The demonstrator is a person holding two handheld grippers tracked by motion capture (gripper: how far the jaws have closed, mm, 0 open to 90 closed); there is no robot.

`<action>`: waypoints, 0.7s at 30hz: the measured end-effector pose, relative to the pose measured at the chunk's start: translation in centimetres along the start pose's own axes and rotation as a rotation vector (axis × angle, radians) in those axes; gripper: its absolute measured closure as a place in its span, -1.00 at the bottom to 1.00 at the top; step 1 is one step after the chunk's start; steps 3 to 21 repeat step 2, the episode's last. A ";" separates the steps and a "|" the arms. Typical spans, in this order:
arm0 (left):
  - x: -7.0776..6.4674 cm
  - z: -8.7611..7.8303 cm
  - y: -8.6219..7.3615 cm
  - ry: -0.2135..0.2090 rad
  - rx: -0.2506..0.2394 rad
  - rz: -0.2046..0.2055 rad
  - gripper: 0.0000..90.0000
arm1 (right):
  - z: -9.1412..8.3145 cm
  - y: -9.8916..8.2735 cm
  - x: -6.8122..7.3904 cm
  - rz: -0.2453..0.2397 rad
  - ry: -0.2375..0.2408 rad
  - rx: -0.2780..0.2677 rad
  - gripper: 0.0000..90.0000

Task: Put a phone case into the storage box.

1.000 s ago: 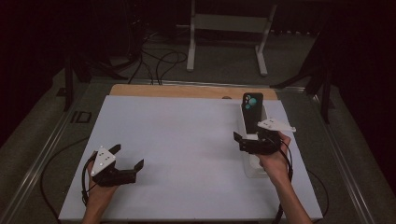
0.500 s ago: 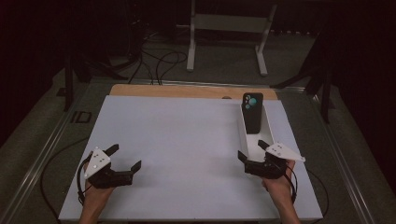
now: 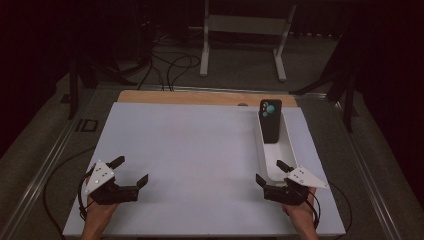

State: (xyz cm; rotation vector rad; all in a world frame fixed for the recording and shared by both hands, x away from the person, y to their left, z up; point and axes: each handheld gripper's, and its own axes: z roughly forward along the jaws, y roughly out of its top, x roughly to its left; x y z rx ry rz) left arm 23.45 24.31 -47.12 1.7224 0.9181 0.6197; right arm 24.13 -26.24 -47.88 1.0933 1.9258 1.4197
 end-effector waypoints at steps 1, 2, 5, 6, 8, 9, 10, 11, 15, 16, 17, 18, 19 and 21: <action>0.0 0.0 0.0 -0.001 0.000 0.000 -0.99 | 0.0 0.0 0.0 0.002 -0.003 -0.003 -0.80; 0.0 0.1 0.0 -0.001 0.001 0.001 -0.99 | 0.0 0.0 0.0 0.004 -0.004 -0.007 -0.80; 0.0 0.1 0.0 -0.001 0.001 0.001 -0.99 | 0.0 0.0 0.0 0.004 -0.004 -0.007 -0.80; 0.0 0.1 0.0 -0.001 0.001 0.001 -0.99 | 0.0 0.0 0.0 0.004 -0.004 -0.007 -0.80; 0.0 0.1 0.0 -0.001 0.001 0.001 -0.99 | 0.0 0.0 0.0 0.004 -0.004 -0.007 -0.80; 0.0 0.1 0.0 -0.001 0.001 0.001 -0.99 | 0.0 0.0 0.0 0.004 -0.004 -0.007 -0.80; 0.0 0.1 0.0 -0.001 0.001 0.001 -0.99 | 0.0 0.0 0.0 0.004 -0.004 -0.007 -0.80; 0.0 0.1 0.0 -0.001 0.001 0.001 -0.99 | 0.0 0.0 0.0 0.004 -0.004 -0.007 -0.80; 0.0 0.1 0.0 -0.001 0.001 0.001 -0.99 | 0.0 0.0 0.0 0.004 -0.004 -0.007 -0.80; 0.0 0.1 0.0 -0.001 0.001 0.001 -0.99 | 0.0 0.0 0.0 0.004 -0.004 -0.007 -0.80; 0.0 0.1 0.0 -0.001 0.001 0.001 -0.99 | 0.0 0.0 0.0 0.004 -0.004 -0.007 -0.80; 0.0 0.1 0.0 -0.001 0.001 0.001 -0.99 | 0.0 0.0 0.0 0.004 -0.004 -0.007 -0.80; 0.0 0.1 0.0 -0.001 0.001 0.001 -0.99 | 0.0 0.0 0.0 0.004 -0.004 -0.007 -0.80; 0.0 0.1 0.0 -0.001 0.001 0.001 -0.99 | 0.0 0.0 0.0 0.004 -0.004 -0.007 -0.80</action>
